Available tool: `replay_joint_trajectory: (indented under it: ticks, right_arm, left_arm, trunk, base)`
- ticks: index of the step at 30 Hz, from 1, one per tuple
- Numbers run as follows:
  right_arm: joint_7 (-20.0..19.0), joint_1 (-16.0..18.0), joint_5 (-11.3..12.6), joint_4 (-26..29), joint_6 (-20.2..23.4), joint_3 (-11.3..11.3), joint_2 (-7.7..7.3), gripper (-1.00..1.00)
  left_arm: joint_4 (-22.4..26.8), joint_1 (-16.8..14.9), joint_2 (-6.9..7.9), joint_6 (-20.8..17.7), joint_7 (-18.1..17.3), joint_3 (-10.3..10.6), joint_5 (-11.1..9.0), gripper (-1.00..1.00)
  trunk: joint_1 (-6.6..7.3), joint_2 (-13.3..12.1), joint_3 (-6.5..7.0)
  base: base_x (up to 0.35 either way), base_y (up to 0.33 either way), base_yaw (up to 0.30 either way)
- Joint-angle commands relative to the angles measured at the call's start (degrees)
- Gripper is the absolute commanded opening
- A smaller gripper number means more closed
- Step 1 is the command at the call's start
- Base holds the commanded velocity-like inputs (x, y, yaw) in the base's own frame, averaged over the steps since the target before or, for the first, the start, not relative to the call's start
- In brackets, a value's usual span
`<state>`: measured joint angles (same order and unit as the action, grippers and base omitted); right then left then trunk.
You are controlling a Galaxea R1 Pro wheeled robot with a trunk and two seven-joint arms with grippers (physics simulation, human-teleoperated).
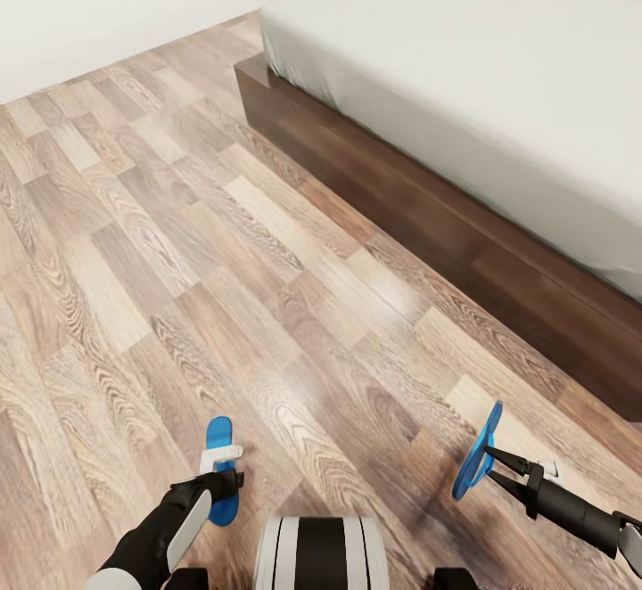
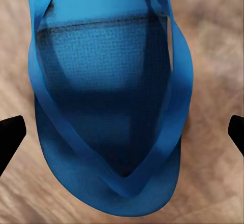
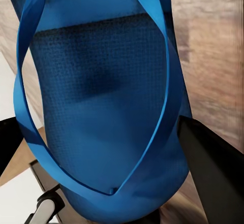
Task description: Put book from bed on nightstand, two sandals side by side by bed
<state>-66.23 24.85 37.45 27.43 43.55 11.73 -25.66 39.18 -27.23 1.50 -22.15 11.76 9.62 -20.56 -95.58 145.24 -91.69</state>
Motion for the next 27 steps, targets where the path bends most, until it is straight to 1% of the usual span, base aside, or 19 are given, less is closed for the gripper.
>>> replay_joint_trajectory:
  ticks: [1, 2, 16, 17, 27]
  right_arm:
    - [-0.06, 0.02, 0.26, -0.01, 0.4, 0.05, -0.01, -1.0]
    - [-0.07, 0.02, 0.26, -0.01, 0.4, 0.05, -0.01, -1.0]
    - [-0.07, 0.02, 0.26, -0.01, 0.41, 0.05, -0.01, -1.0]
    - [-0.07, 0.02, 0.26, -0.01, 0.41, 0.05, -0.01, -1.0]
    - [-0.05, 0.02, 0.26, -0.01, 0.4, 0.05, -0.01, -1.0]
  left_arm:
    - [0.11, -0.01, 0.09, -0.18, 0.54, 0.4, -0.61, 1.0]
    - [0.11, -0.01, 0.09, -0.18, 0.54, 0.4, -0.6, 1.0]
    - [0.11, -0.01, 0.09, -0.18, 0.54, 0.4, -0.6, 1.0]
    - [0.11, -0.01, 0.09, -0.18, 0.56, 0.4, -0.61, -1.0]
    - [0.11, -0.01, 0.17, -0.18, 0.63, 0.39, -0.6, -1.0]
  trunk:
    - [-0.01, 0.03, -0.26]
    - [-0.04, 0.04, -0.48]
    - [-0.04, 0.04, -0.48]
    - [-0.04, 0.04, -0.48]
    - [-0.04, 0.04, -0.48]
  base:
    - [0.0, 0.0, 0.0]
    - [0.0, 0.0, 0.0]
    - [0.0, 0.0, 0.0]
    - [0.0, 0.0, 0.0]
    - [0.0, 0.0, 0.0]
